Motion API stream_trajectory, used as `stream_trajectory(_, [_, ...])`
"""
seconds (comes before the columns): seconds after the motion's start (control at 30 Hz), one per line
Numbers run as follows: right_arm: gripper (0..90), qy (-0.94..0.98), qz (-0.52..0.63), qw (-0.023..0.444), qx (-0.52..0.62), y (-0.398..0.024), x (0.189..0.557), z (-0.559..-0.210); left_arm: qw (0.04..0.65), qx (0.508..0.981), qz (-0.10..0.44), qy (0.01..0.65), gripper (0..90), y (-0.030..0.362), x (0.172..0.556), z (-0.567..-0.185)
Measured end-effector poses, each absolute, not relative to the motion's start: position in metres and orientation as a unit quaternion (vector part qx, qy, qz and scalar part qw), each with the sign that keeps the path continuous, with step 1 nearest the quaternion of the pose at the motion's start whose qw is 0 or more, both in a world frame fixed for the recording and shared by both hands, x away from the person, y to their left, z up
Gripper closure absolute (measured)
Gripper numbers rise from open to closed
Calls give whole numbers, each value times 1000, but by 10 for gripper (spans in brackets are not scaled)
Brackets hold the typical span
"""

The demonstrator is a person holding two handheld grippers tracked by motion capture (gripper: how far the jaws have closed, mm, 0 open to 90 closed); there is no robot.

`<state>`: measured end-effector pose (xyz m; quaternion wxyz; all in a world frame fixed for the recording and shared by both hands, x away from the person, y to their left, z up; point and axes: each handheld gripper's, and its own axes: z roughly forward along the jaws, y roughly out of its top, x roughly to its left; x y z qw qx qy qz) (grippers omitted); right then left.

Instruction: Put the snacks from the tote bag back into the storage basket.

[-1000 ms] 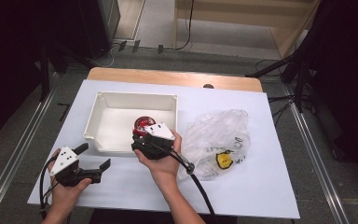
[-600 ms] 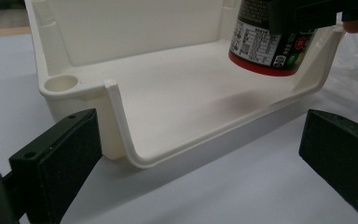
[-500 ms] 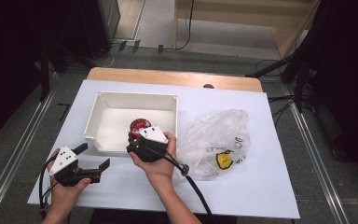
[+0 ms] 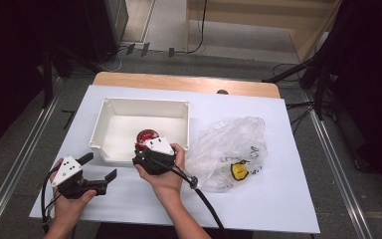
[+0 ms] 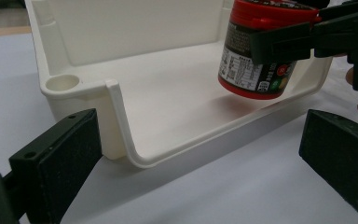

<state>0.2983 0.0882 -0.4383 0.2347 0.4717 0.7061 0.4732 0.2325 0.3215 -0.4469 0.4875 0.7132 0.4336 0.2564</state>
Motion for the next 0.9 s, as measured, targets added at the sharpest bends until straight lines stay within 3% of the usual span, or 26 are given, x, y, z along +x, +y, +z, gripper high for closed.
stream_trajectory(0.9, [261, 709, 455, 243, 480, 94, 306, -452, 488, 714, 253, 433, 0, 322, 233, -447])
